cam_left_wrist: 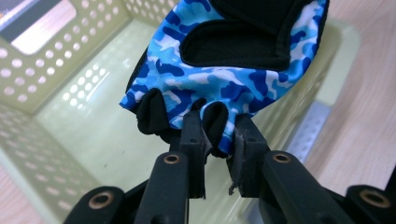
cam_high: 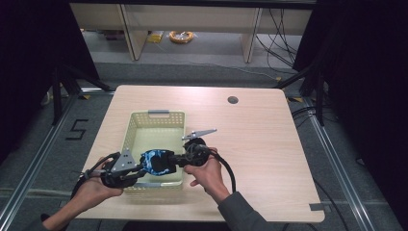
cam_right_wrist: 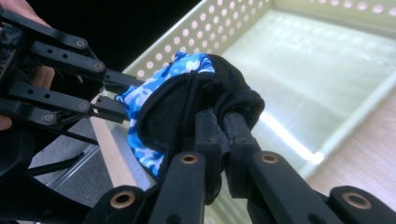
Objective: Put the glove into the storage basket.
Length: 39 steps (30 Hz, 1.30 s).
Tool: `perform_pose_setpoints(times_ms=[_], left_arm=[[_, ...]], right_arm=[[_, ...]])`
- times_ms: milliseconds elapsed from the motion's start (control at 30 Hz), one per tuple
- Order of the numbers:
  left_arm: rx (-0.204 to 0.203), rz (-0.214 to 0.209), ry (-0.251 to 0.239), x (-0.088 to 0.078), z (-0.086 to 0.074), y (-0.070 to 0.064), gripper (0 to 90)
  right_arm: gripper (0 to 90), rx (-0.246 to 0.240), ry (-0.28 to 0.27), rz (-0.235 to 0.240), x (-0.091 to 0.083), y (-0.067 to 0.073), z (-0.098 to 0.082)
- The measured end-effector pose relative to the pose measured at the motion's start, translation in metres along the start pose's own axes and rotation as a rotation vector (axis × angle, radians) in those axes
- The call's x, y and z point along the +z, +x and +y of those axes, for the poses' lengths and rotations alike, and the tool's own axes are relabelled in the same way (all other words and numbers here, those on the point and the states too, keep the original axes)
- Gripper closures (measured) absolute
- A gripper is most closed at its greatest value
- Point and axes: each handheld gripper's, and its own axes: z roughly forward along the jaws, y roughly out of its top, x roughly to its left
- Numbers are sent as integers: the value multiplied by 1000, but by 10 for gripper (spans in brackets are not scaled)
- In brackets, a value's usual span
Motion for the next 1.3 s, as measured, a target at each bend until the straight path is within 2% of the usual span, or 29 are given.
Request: perform_pose_setpoints(times_ms=[67,233,267,300,333,400,433,467,533,600,633,667,700,767,800,867,900,933,967,1033,1067,1100,1133,1167,1233,1267,1300], left_arm=[[-20,-12,18,3,-6,4,768],[-28,-4,44,4,-14,10,768],[-50,-10,49,5,-15,10,768],[-39,-9,57,5,-17,11,767],[-60,-14,62,6,-18,11,766],[-51,-16,68,8,-20,11,765],[-62,-20,76,8,-21,11,764],[-39,-29,84,8,-21,13,763],[-50,-31,83,11,-22,12,749],[-36,-36,100,11,-21,12,722],[-34,-53,114,11,-21,12,722],[-19,-55,128,11,-19,14,704],[-31,-72,151,9,-17,16,646],[-28,-55,126,6,-14,19,608],[-51,-46,112,5,-13,18,590],[-55,-47,95,1,-10,19,574],[-37,-36,82,-1,-8,20,563],[-46,-32,74,-3,-6,20,552],[-38,-30,64,-5,-5,21,543],[-38,-29,55,-7,-3,22,532],[-61,-22,54,-9,0,21,488],[-58,-24,62,-10,1,21,455],[-44,-23,64,-11,2,21,443],[-47,-24,69,-13,2,21,432],[-60,-24,64,-15,3,21,406],[-65,-11,57,-16,3,22,404],[-65,-11,57,-16,3,22,396]], right_arm=[[867,2,15,-7,11,-1,1],[867,7,43,-7,27,1,2],[867,6,52,-16,30,2,2],[867,13,58,-20,31,3,2],[866,6,66,-21,34,4,2],[865,11,78,-30,37,6,0],[865,9,83,-36,39,6,0],[865,12,94,-39,40,6,-1],[865,2,104,-43,43,5,-1],[865,5,119,-55,44,5,-1],[865,5,119,-55,44,5,-1],[865,2,121,-63,45,5,-2],[865,3,135,-77,47,5,-2],[865,2,144,-84,49,5,-2],[865,32,166,-92,48,7,-2],[864,8,154,-87,49,5,-3],[863,4,152,-91,49,4,-3],[862,7,153,-90,49,4,-3],[861,9,152,-91,48,5,-3],[860,8,151,-91,48,5,-3],[858,1,150,-95,47,4,-3],[858,6,154,-95,47,4,-3],[859,34,172,-104,46,6,-3],[859,40,177,-111,46,6,-3],[859,17,172,-104,46,5,-3],[859,7,163,-97,47,4,-3],[858,31,175,-99,47,6,-3]])
